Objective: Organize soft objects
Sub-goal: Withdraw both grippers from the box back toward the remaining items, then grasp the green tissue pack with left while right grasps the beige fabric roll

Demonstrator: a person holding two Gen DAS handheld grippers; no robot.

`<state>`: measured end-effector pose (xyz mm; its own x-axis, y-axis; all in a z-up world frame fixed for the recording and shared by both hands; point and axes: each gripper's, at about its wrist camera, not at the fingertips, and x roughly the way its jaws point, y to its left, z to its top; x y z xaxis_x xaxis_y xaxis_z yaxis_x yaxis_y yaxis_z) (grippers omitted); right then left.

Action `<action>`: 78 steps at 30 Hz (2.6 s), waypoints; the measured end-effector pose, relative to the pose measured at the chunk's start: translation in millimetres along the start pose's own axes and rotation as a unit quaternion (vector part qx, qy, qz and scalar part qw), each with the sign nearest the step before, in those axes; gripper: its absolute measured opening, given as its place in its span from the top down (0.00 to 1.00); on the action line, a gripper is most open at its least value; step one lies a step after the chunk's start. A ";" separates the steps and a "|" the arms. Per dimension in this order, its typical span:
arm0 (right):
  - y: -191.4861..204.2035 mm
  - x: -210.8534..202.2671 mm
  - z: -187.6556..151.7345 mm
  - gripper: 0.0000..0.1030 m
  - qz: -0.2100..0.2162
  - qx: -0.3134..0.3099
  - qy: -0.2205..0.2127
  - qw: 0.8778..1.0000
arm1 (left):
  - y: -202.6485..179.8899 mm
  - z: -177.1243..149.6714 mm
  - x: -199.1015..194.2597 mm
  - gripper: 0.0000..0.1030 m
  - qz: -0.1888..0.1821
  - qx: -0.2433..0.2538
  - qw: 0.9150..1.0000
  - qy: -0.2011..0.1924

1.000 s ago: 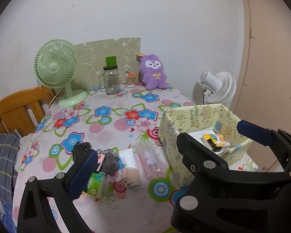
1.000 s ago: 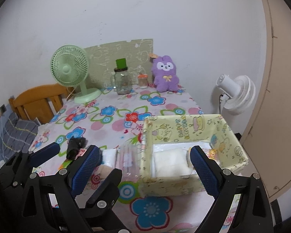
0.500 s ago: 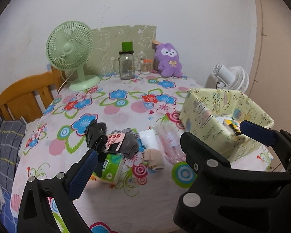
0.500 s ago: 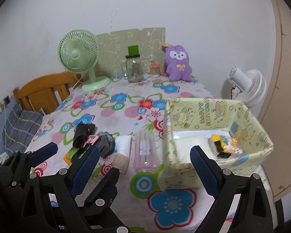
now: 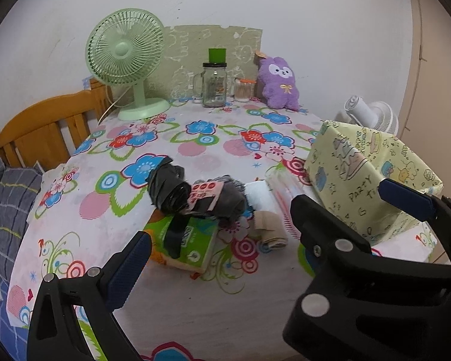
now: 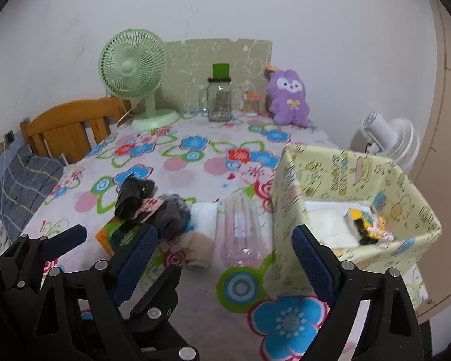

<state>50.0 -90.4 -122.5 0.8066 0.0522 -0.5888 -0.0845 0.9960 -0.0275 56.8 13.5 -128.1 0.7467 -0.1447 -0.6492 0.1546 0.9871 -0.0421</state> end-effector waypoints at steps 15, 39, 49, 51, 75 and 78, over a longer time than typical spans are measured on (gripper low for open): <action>18.6 49.4 -6.0 0.26 0.034 -0.008 0.065 0.997 | 26.1 -6.6 37.5 0.00 0.029 -0.017 0.999 0.040; 21.5 101.1 -6.9 0.47 0.037 0.006 0.122 0.992 | 46.7 -4.1 79.0 0.08 0.041 -0.020 0.995 0.088; 18.4 105.0 -9.1 0.63 0.052 0.023 0.134 0.989 | 39.2 -4.0 74.4 0.24 0.030 -0.007 0.996 0.083; 18.2 104.3 -9.3 0.68 0.056 0.024 0.136 0.989 | 38.6 -4.2 74.1 0.25 0.029 -0.006 0.996 0.083; 13.2 68.9 -7.4 0.85 0.060 0.018 0.114 0.991 | 18.9 -5.2 43.6 0.29 0.024 -0.010 0.998 0.065; 12.7 61.4 -6.1 0.85 0.061 0.018 0.107 0.992 | 16.2 -3.8 38.2 0.29 0.026 -0.011 0.998 0.059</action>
<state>94.8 -75.0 -164.0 0.6488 0.1597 -0.7440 -0.1503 0.9854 0.0804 85.4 24.1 -156.4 0.6722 -0.0862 -0.7353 0.1030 0.9944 -0.0224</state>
